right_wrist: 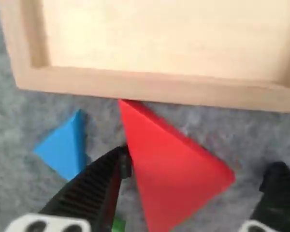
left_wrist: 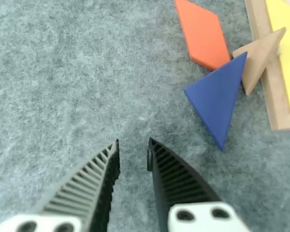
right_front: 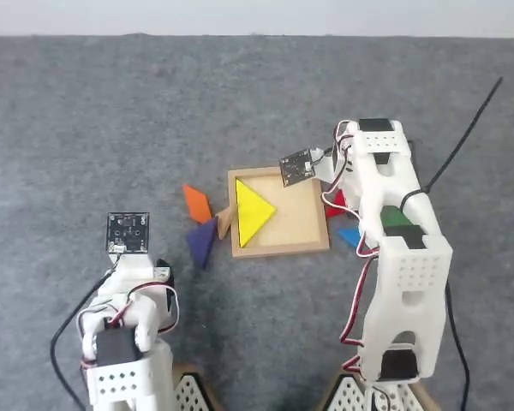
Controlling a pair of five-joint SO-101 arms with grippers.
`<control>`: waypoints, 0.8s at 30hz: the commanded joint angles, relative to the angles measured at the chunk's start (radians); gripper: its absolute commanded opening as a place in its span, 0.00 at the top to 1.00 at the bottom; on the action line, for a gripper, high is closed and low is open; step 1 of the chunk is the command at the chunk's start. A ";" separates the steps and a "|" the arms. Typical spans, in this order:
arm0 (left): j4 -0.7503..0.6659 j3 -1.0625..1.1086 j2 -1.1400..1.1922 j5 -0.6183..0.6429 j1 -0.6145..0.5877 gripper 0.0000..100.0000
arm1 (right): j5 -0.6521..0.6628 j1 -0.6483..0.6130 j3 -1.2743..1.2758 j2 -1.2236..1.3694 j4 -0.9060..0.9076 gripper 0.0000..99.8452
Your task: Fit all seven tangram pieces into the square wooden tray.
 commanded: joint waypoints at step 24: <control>0.003 -0.013 -0.020 -0.002 -0.006 0.91 | -0.078 0.048 -0.084 0.048 -0.047 0.78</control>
